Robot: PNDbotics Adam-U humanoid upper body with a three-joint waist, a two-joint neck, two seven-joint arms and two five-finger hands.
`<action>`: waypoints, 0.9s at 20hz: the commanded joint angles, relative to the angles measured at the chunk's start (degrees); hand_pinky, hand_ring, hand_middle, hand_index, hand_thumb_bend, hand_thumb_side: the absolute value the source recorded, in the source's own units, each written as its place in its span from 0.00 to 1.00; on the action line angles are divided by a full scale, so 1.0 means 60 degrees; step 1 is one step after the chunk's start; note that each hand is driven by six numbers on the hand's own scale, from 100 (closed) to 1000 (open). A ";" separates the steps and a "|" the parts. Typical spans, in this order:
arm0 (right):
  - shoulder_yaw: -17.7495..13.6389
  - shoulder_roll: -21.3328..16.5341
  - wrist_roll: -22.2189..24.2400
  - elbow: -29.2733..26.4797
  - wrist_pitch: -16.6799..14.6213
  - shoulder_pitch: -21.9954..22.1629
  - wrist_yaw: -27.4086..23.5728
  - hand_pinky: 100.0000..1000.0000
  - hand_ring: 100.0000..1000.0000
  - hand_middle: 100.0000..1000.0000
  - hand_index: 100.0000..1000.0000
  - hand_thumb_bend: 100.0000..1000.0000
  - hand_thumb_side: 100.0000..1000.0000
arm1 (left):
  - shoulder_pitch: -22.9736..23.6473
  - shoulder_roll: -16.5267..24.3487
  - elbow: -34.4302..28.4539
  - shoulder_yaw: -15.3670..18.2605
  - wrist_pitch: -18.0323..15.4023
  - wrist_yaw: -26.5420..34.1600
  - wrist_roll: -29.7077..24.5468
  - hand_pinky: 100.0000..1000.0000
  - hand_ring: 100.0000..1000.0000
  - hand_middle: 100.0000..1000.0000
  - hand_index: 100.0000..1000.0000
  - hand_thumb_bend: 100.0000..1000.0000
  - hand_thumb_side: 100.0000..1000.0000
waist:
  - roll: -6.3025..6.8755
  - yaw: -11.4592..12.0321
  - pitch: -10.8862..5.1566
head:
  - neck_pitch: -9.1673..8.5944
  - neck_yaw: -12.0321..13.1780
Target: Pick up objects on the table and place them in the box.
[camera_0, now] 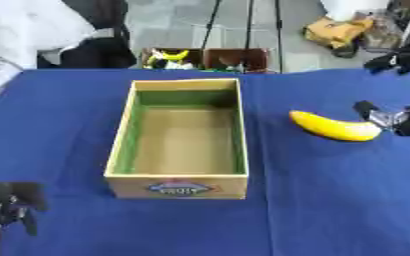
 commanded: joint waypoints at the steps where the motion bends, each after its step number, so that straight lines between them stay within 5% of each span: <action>1: -0.0064 -0.0353 -0.0082 0.0035 -0.0031 -0.0181 0.0112 0.78 0.84 0.73 0.87 0.28 0.56 | -0.0045 0.0089 -0.0186 0.0067 -0.0015 -0.0029 -0.0026 0.20 0.46 0.44 0.62 0.00 1.00 | -0.0030 -0.0019 -0.0213 | -0.0124 0.0018; 2: -0.0049 -0.0363 -0.0070 0.0082 -0.0047 -0.0195 0.0126 0.78 0.84 0.74 0.88 0.35 0.57 | -0.0043 0.0090 -0.0186 0.0067 -0.0011 -0.0029 -0.0028 0.20 0.46 0.44 0.62 0.00 1.00 | -0.0032 -0.0022 -0.0218 | -0.0125 0.0018; 3: -0.0033 -0.0375 -0.0037 0.0131 -0.0069 -0.0205 0.0137 0.78 0.85 0.74 0.88 0.59 0.59 | -0.0043 0.0091 -0.0186 0.0066 -0.0009 -0.0028 -0.0031 0.20 0.46 0.44 0.62 0.00 1.00 | -0.0035 -0.0025 -0.0223 | -0.0128 0.0019; 5: -0.0022 -0.0407 0.0032 0.0227 -0.0094 -0.0234 0.0184 0.78 0.85 0.74 0.88 0.65 0.67 | -0.0044 0.0096 -0.0186 0.0065 -0.0007 -0.0026 -0.0038 0.20 0.46 0.44 0.62 0.00 1.00 | -0.0039 -0.0029 -0.0235 | -0.0133 0.0023; 12: 0.0101 -0.0572 0.0085 0.0529 -0.0195 -0.0353 0.0527 0.78 0.85 0.75 0.88 0.66 0.68 | -0.0048 0.0111 -0.0186 0.0059 -0.0001 -0.0017 -0.0049 0.20 0.46 0.44 0.62 0.00 1.00 | -0.0053 -0.0019 -0.0263 | -0.0148 0.0013; 18: 0.0486 -0.1032 0.0458 0.1290 -0.0723 -0.0812 0.0683 0.75 0.86 0.79 0.87 0.65 0.58 | -0.0044 0.0143 -0.0186 0.0043 0.0002 -0.0008 -0.0080 0.20 0.46 0.44 0.62 0.00 1.00 | -0.0083 0.0055 -0.0304 | -0.0108 -0.0033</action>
